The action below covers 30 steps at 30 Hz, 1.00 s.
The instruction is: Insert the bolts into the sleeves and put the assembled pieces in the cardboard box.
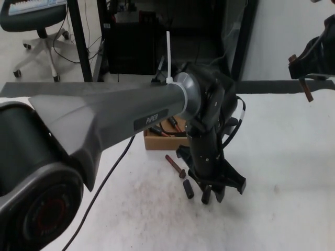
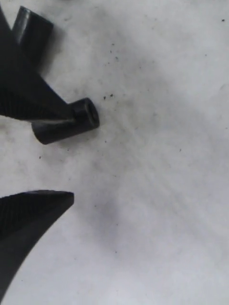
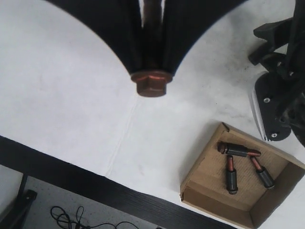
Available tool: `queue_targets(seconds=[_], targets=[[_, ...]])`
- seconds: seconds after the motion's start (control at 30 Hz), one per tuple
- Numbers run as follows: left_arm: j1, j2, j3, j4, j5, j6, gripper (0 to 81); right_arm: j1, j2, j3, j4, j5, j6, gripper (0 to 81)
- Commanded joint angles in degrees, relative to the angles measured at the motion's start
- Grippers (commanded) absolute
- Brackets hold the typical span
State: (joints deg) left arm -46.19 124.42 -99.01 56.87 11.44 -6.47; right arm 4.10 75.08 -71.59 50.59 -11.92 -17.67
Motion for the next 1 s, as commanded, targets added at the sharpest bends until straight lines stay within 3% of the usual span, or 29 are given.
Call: queue_targets(seconds=[0.0,0.83,0.9,0.97], targets=[[-0.1,-0.3,-0.2,-0.4,-2.4,-0.1,42.3,0.0,-0.7,-0.2,-0.2,-0.9,0.1,0.8],[0.0,4.0,-0.3,0.0,-4.1,0.0,42.0,0.0,-0.7,-0.2,-0.2,-2.2,0.1,0.8],[0.0,4.0,-0.3,-0.9,-4.1,0.0,35.9,0.0,-0.7,-0.2,-0.2,-2.2,0.1,0.8],[0.0,4.0,-0.3,-1.0,-4.1,1.1,21.4,0.0,-0.7,-0.2,-0.2,-2.2,0.1,0.8]])
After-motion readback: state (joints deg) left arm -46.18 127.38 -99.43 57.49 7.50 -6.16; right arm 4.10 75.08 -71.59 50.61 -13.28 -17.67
